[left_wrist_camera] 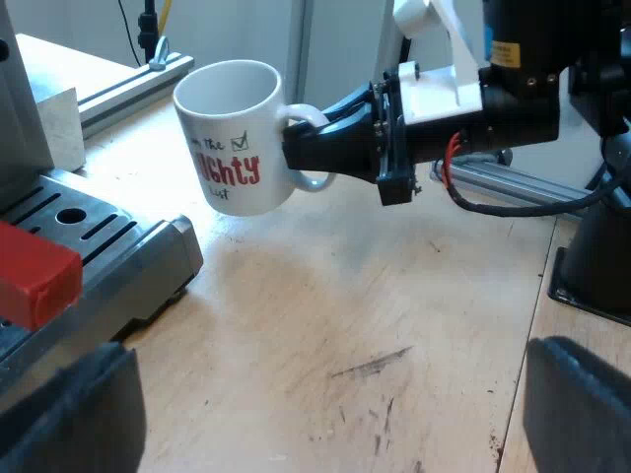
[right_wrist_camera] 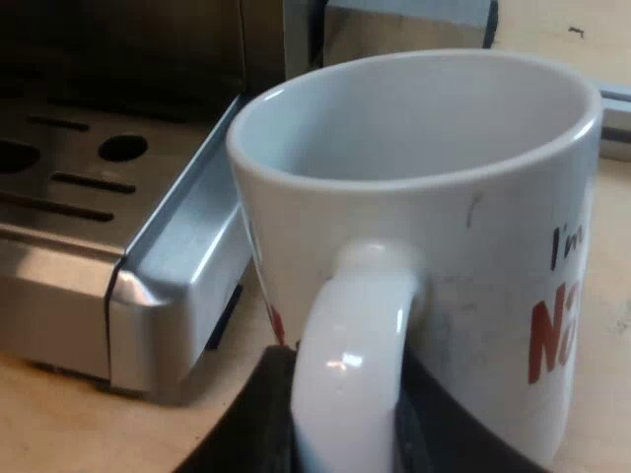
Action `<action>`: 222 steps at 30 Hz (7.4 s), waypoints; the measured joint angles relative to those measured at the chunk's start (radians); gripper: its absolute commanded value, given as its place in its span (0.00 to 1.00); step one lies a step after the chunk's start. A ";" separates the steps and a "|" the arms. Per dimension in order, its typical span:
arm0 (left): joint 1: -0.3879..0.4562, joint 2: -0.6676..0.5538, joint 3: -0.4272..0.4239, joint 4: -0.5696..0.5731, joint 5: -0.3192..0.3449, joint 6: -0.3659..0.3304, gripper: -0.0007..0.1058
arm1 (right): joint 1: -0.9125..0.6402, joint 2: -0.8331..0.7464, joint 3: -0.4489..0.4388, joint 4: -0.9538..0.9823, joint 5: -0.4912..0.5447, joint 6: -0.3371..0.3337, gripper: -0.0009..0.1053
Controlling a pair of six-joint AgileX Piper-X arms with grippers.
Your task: Remove mug from coffee machine
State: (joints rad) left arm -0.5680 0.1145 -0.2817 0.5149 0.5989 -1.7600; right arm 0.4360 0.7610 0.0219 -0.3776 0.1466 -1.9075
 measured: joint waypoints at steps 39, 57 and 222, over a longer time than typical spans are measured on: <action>0.000 0.004 0.025 -0.007 -0.106 -0.002 0.75 | -0.061 0.670 -0.066 -0.618 -0.023 0.143 0.59; 0.000 0.004 0.025 -0.007 -0.106 -0.002 0.75 | -0.059 0.544 -0.068 -0.441 -0.012 0.188 0.60; 0.533 -0.127 -0.204 0.463 -0.501 0.017 0.75 | -0.472 -0.772 -0.513 1.362 -0.193 0.061 0.60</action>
State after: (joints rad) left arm -0.0352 -0.0126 -0.4861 0.9781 0.0977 -1.7434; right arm -0.0363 -0.0115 -0.4909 0.9841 -0.0465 -1.8461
